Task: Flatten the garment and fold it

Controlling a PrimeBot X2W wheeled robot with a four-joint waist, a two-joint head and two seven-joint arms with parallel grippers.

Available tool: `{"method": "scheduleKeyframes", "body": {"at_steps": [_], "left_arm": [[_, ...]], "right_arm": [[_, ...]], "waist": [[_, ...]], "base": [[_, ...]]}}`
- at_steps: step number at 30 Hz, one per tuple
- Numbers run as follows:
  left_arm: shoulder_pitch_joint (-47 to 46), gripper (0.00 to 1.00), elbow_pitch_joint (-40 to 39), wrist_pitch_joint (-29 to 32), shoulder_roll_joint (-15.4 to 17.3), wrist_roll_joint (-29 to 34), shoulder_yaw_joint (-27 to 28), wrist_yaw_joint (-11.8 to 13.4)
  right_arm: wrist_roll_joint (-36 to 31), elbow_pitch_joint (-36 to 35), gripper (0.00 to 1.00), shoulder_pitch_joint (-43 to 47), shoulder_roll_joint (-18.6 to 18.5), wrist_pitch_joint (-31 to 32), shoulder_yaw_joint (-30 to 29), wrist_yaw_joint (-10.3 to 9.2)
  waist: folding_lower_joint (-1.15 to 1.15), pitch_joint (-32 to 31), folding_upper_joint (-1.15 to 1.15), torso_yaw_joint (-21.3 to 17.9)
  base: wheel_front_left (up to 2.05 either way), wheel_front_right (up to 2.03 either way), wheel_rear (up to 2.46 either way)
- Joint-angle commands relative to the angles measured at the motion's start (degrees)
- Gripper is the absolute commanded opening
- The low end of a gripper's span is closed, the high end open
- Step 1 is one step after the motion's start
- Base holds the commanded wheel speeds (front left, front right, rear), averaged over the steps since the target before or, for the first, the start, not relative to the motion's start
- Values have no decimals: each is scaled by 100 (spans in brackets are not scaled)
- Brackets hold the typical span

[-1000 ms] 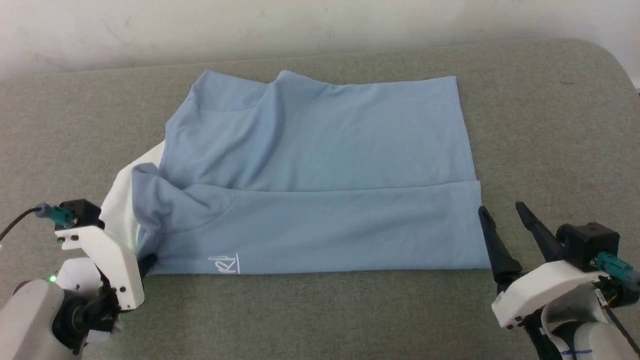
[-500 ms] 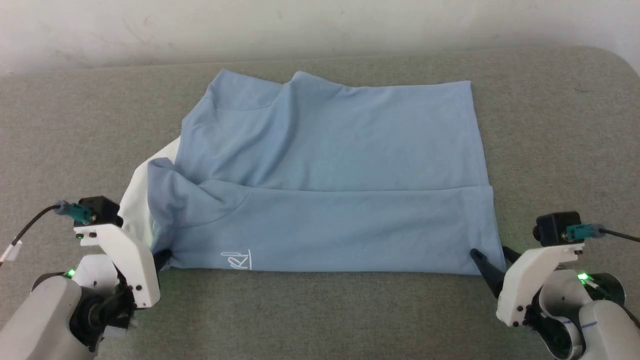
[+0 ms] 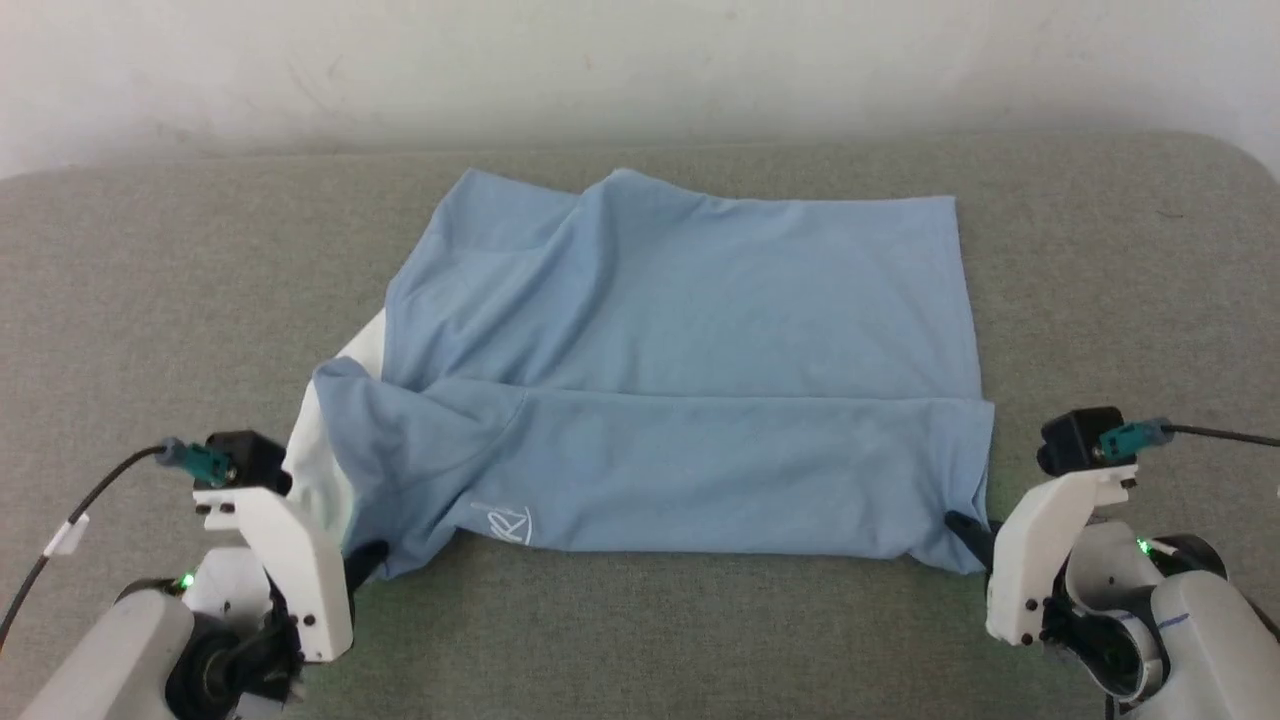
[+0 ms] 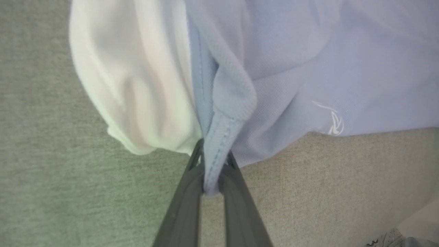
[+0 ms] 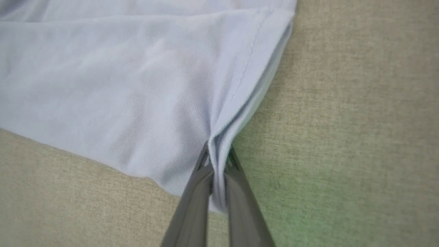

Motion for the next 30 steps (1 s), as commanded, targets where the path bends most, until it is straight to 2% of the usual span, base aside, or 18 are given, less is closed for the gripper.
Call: {"method": "scheduleKeyframes", "body": {"at_steps": [1, 7, 13, 17, 21, 22, 23, 24, 25, 30], "left_arm": [[127, 0, -9, 1, 31, -20, -11, 1], [571, 0, -661, -6, 339, 27, 97, 311], [1389, 0, -1535, -59, 711, -9, 343, 851], [1969, 0, -1963, -19, 914, -114, 495, 1189], [2356, 0, -2004, -139, 798, -193, 465, 1283], [2360, 0, -1934, -258, 681, -221, 462, 1229], [2347, 38, -1824, -363, 558, -257, 456, 1169], [2327, 89, -1706, -413, 477, -271, 424, 1111], [2300, 100, -1588, -459, 406, -285, 401, 1055], [2104, 100, -1282, -904, 181, -355, 591, 852]], "right_arm": [[30, 6, 0, 130, 6, 1, 48, -2], [-32, -667, 0, 508, -323, 82, 119, -2], [-69, -1506, 0, 1205, -561, 298, -59, -2], [-68, -1845, 0, 1693, -544, 508, -214, -2], [-79, -1725, 0, 2059, -296, 563, -396, -2], [-56, -1631, 20, 2133, -202, 578, -428, -2], [-36, -1556, 71, 2182, -112, 537, -446, -2], [-35, -1492, 100, 2221, -36, 466, -474, -2], [-68, -1443, 100, 2254, 5, 395, -463, -2], [-421, -1676, 100, 2233, 138, -623, -520, -2]], "waist": [[-1, -171, 0, 20], [-1, -562, 0, 53], [-1, -844, 0, 105], [-1, -897, 0, 117], [-1, -867, 0, 139], [-1, -852, 0, 152], [-1, -840, 0, 165], [-1, -831, 0, 172], [-1, -822, 0, 170], [-1, -787, 0, 69]], "base": [[0, 0, 0], [0, 0, 0], [0, 0, 0], [0, 0, 0], [0, 0, 0], [0, 0, 0], [0, 0, 0], [0, 0, 0], [0, 0, 0], [0, 0, 0]]}}
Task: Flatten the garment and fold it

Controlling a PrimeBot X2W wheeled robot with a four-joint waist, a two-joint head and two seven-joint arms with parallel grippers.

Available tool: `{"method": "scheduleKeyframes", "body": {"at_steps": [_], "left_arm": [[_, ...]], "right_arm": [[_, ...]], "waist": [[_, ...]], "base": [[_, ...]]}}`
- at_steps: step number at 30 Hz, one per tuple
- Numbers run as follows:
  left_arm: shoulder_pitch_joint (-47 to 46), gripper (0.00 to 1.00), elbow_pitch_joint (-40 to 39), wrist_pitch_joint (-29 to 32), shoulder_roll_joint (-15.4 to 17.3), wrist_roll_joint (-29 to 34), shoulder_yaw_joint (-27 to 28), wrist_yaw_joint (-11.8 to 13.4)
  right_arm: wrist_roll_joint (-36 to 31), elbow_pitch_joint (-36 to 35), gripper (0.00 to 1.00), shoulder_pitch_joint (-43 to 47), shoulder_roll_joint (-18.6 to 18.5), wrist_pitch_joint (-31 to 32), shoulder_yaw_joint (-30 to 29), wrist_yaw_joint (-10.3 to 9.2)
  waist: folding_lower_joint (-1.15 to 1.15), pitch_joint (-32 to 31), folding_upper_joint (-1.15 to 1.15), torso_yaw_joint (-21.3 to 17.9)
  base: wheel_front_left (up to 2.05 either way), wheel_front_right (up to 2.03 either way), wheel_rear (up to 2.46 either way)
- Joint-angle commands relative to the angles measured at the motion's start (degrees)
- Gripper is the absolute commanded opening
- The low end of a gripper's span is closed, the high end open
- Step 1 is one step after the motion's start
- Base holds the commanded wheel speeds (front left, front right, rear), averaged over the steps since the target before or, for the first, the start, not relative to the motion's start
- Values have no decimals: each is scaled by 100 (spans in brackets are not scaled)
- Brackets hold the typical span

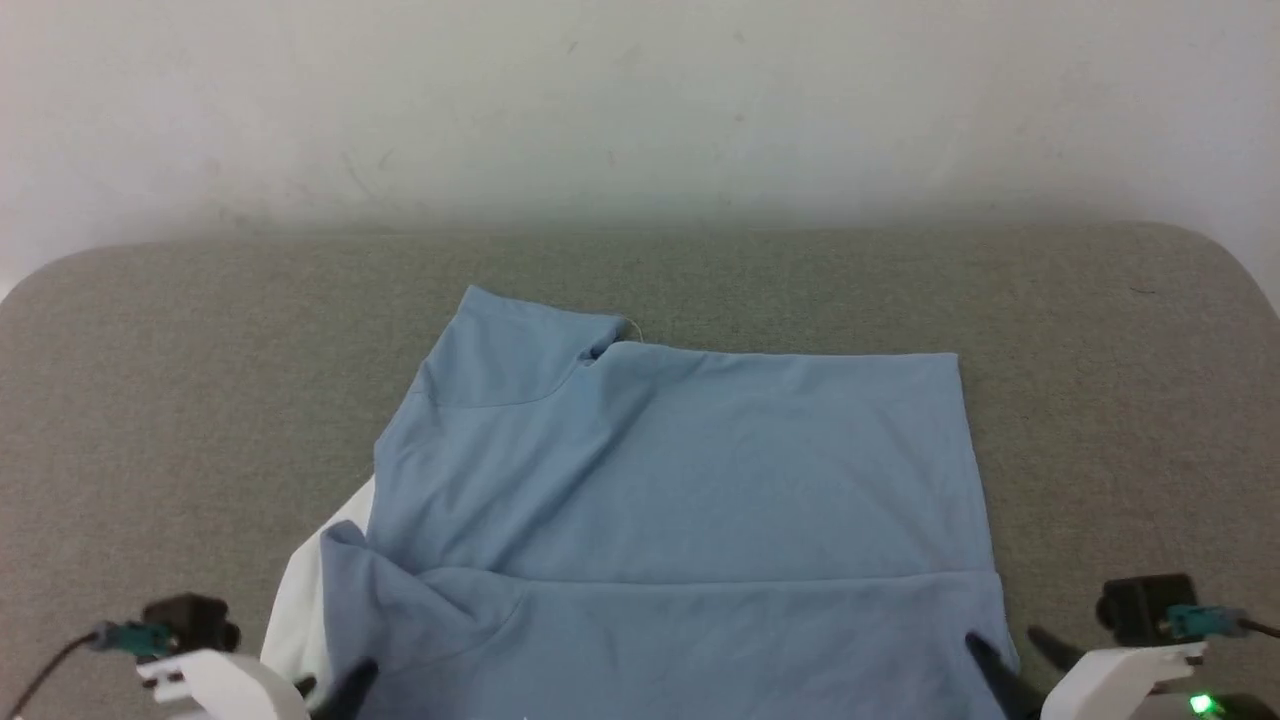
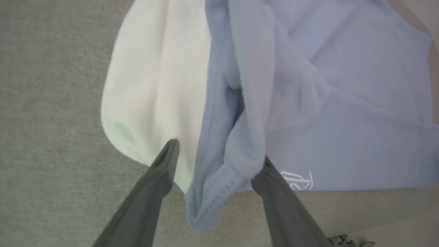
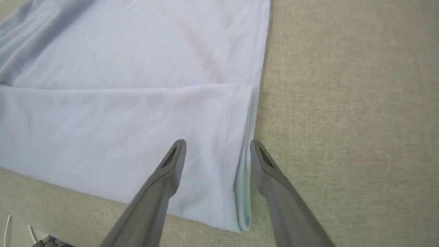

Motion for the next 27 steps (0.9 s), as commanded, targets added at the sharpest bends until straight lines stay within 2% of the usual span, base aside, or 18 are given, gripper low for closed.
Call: {"method": "scheduleKeyframes", "body": {"at_steps": [1, 3, 6, 10, 15, 22, 27], "left_arm": [[-151, 100, -8, -103, -1, -6, 84, -39], [-269, 100, -104, -303, -48, -85, 259, -135], [-562, 100, -199, -540, -1, 9, 456, -150], [-1264, 100, -146, -901, -62, 362, 570, -34], [-2324, 100, 307, -1329, -316, 722, 587, 42], [-3959, 100, 1383, -1328, -297, 974, 516, -257], [-5104, 100, 2221, -852, -171, 1021, 343, -616]], "right_arm": [[-91, -74, 100, -23, 52, -154, -49, -3], [-311, -277, 100, -43, 182, -535, -147, -3], [-667, -618, 100, -183, 418, -1156, -388, -3], [-1022, -988, 100, -434, 655, -1801, -564, -3], [-1201, -1243, 100, -826, 795, -2195, -456, -3], [-1360, -1482, 100, -1319, 867, -2382, -272, -3], [-1335, -1452, 100, -1600, 877, -2434, -176, -3]], "waist": [[0, 4, 0, -55], [0, 17, 0, -121], [0, 97, 0, -221], [0, 321, 0, -340], [0, 840, 0, -550], [0, 1721, 0, -874], [0, 2194, 0, -1120]], "base": [[0, 0, 0], [0, 0, 0], [0, 0, 0], [0, 0, 0], [0, 0, 0], [0, 0, 0], [0, 0, 0]]}}
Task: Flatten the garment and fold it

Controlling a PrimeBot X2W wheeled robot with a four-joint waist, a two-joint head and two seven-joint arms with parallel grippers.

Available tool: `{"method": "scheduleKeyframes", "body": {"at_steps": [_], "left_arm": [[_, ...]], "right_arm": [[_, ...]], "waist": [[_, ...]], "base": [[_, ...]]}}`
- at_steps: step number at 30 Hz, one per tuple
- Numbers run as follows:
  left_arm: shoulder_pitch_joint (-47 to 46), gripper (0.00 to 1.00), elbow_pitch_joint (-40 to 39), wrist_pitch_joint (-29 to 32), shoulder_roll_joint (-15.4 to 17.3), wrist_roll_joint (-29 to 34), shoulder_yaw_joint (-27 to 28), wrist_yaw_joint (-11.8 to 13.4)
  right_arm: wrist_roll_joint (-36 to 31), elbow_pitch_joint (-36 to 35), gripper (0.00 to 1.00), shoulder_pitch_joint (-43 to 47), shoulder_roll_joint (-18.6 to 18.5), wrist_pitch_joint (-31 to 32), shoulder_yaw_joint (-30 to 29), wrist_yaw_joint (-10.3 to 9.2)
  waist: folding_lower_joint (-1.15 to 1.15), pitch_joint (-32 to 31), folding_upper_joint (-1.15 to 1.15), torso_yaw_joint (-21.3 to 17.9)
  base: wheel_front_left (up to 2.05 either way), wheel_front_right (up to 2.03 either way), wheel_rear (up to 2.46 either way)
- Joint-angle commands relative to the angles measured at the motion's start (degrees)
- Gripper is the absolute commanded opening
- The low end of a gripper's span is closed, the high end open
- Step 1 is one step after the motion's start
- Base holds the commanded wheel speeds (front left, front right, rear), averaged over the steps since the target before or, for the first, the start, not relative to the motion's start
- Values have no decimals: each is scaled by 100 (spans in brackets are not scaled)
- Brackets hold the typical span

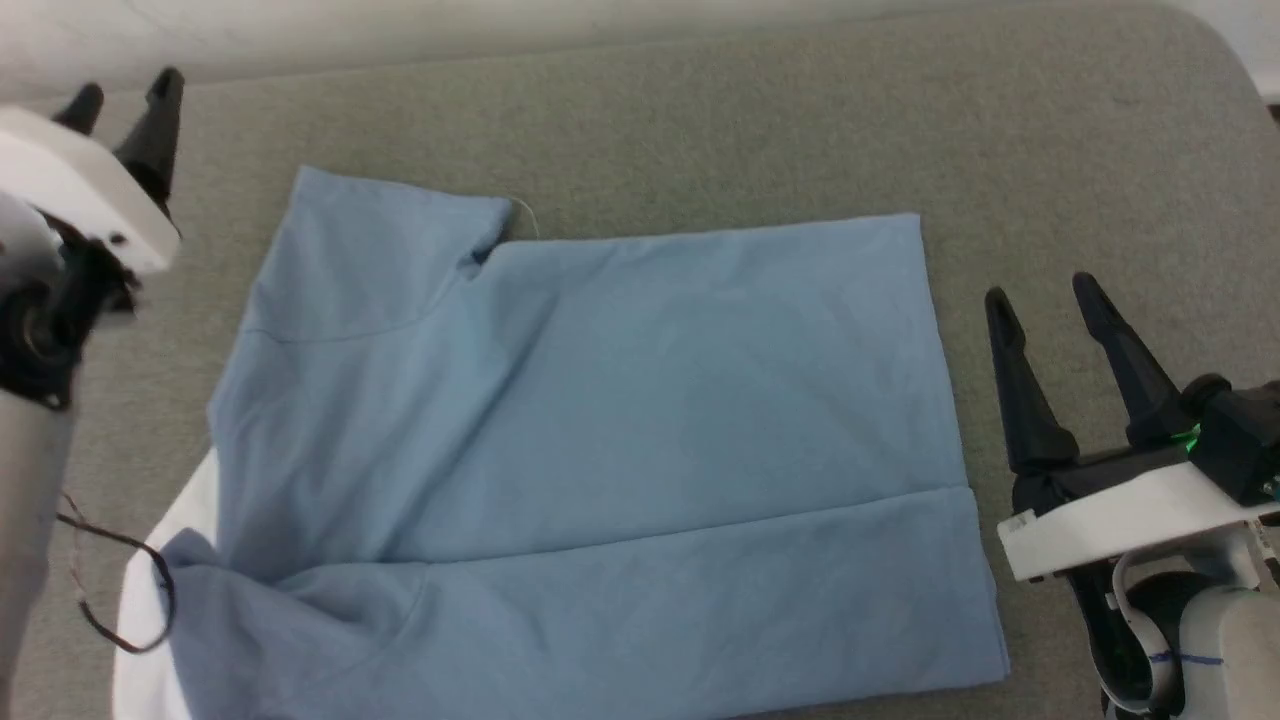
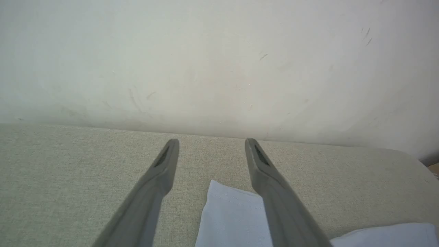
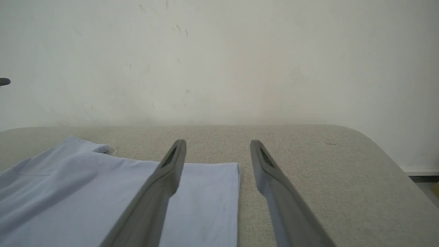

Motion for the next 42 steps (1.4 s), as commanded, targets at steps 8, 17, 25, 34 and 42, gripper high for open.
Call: {"method": "scheduleKeyframes", "body": {"at_steps": [8, 17, 25, 34, 42], "left_arm": [[-985, 100, 1047, 1364, 137, -13, -499, -465], [-965, 100, 1755, 2886, 284, 110, -1120, -438], [-754, 0, 1756, 3437, 180, 83, -1414, -528], [-891, 0, 1634, 2872, 65, -12, -1214, -567], [-1257, 0, 1316, 2369, -185, -124, -1066, -791]], "right_arm": [[200, 308, 100, -274, 20, -178, 178, -3], [323, 511, 100, -328, 21, -261, 248, -3], [426, 641, 100, -508, 21, -57, 273, -3], [1095, 1762, 100, -1824, -291, 1172, 544, -3], [1645, 3250, 100, -3235, -794, 2389, 840, -3]], "waist": [[-2, 900, 0, -722], [-2, 995, 0, -878], [-2, 1000, 0, -811], [-2, 971, 0, -540], [-2, 1027, 0, -11]], "base": [[0, 0, 0], [0, 0, 0], [0, 0, 0], [0, 0, 0], [0, 0, 0]]}}
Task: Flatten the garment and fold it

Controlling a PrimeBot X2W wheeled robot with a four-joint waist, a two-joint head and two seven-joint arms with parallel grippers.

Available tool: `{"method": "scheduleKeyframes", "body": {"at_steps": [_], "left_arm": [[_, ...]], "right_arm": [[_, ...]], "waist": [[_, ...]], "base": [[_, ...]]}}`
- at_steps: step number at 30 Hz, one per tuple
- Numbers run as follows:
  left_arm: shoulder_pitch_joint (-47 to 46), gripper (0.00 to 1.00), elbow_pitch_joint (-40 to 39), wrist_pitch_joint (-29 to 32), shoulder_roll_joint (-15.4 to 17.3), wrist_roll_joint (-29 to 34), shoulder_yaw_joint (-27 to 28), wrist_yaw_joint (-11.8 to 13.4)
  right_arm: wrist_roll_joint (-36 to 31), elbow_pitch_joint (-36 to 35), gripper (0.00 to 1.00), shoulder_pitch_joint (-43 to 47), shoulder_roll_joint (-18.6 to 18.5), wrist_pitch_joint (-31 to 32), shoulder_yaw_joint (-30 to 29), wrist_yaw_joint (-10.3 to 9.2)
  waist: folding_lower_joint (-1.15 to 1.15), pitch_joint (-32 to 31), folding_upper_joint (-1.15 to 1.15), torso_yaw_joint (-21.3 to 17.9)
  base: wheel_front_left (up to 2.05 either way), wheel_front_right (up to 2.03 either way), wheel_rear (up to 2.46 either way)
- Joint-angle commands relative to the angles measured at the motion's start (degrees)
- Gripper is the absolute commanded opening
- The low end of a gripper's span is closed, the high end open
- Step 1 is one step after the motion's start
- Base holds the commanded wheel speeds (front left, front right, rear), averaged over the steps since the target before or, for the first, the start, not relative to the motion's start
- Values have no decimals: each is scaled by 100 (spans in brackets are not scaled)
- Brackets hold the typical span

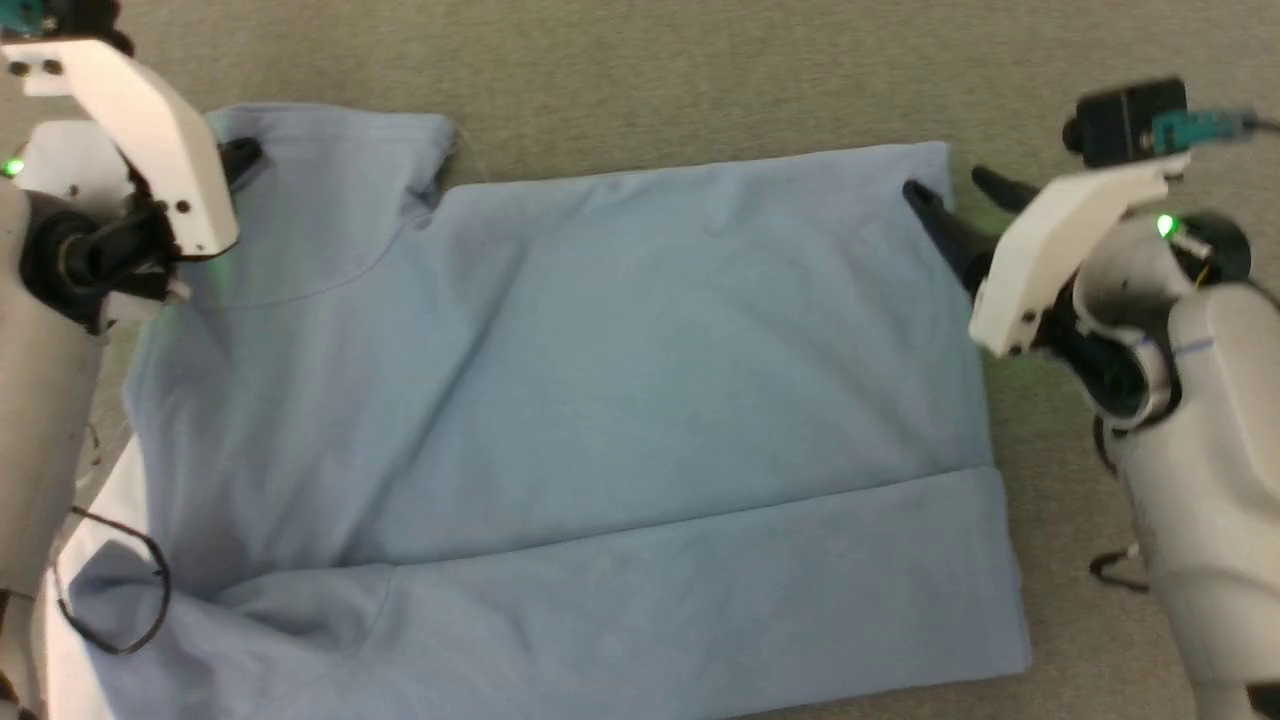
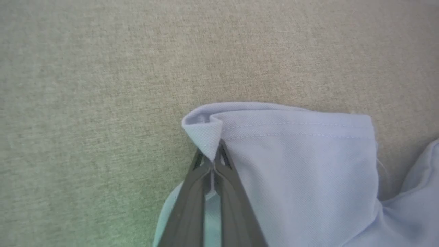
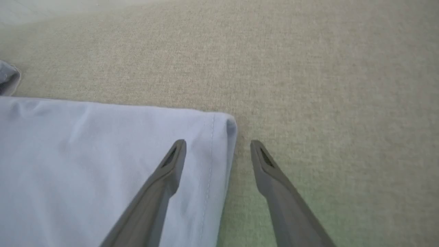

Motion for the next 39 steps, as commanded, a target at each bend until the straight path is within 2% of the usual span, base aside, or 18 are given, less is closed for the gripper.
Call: {"method": "scheduleKeyframes", "body": {"at_steps": [1, 7, 8, 9, 10, 11, 14, 17, 22, 26, 33, 39], "left_arm": [[-19, 0, -55, -61, -74, -31, -35, -68], [-58, 0, -250, -282, -189, -43, -85, -208], [-55, 0, -268, -312, -200, -45, -94, -224], [-46, 0, -282, -344, -210, -51, -99, -239], [-35, 0, -292, -371, -216, -58, -104, -252], [-25, 0, -306, -408, -222, -66, -103, -264], [16, 0, -314, -506, -237, -89, -106, -295], [61, 0, -309, -659, -220, -119, -69, -322], [242, 0, -336, -1021, -129, -237, 109, -350], [625, 0, -553, -1449, 1, -352, 343, -316], [2183, 0, -1332, -2201, 255, -703, 897, 101], [3971, 0, -2318, -2590, 231, -953, 1124, 632]], "right_arm": [[39, 220, 100, -297, -49, 97, 59, -3], [15, 1262, 100, -904, -140, 848, 200, -3], [8, 1400, 78, -958, -147, 974, 230, -3], [18, 1540, 44, -991, -138, 1114, 245, -3], [34, 1674, 17, -1012, -127, 1268, 258, -3], [29, 1794, 0, -1029, -136, 1416, 280, -3], [49, 2023, 0, -1054, -154, 1748, 334, -3], [75, 1904, 0, -1106, -199, 1616, 390, -3], [-167, 1348, 0, -1054, -455, 605, 544, -3], [-262, 871, 0, -667, -590, -109, 477, -3], [-261, -58, 0, 750, -720, -494, 284, -3], [-100, -455, 0, 2009, -546, -447, 27, -3]], "waist": [[-1, 61, 0, 268], [-1, 129, 0, 517], [-1, 133, 0, 542], [-1, 126, 0, 561], [-1, 118, 0, 574], [-1, 111, 0, 587], [-1, 51, 0, 611], [-1, -68, 0, 610], [-1, -445, 0, 598], [-1, -866, 0, 634], [-1, -1512, 0, 786], [-1, -1837, 0, 885]], "base": [[0, 0, 0], [0, 0, 0], [0, 0, 0], [0, 0, 0], [0, 0, 0], [0, 0, 0], [0, 0, 0], [0, 0, 0], [0, 0, 0], [0, 0, 0], [0, 0, 0], [0, 0, 0]]}}
